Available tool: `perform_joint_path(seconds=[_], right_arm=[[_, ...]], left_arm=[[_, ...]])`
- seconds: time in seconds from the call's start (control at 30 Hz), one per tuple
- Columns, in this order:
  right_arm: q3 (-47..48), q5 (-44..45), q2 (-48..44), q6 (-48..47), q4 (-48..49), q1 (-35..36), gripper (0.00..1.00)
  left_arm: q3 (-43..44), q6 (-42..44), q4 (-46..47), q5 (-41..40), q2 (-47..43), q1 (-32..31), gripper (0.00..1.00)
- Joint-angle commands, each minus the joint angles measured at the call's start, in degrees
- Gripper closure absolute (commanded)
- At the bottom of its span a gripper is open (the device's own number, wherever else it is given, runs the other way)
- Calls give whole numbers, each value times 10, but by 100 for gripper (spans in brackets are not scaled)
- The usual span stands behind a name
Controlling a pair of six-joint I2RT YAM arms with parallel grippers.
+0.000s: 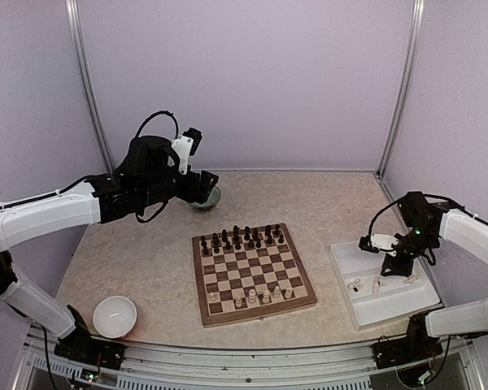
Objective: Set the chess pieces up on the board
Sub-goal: Pick up the storage box.
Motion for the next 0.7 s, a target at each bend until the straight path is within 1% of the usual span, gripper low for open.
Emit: perform_joint_path(seconds=[0.0,0.1,0.3,0.53,0.57,0.67], right_arm=[[-20,3,22,-47,4,-45,77],[-38,21,46,-56,23,-51,79],[-51,24,77,-72,42,-53,72],[-81,42,122,-82,99,-53,71],[-82,42,127,-82,106,-53,72],[-81,37,136,-83,108,-53,81]], left_arm=[[20,13,-32,12,11,-14,15],[20,20,-36,3,12,-25,15],[21,21,-39,-1,13,-39,15],[25,16,-40,18,18,-41,15],[25,15,-40,21,18,-41,15],[26,10,-38,36,22,-41,15]])
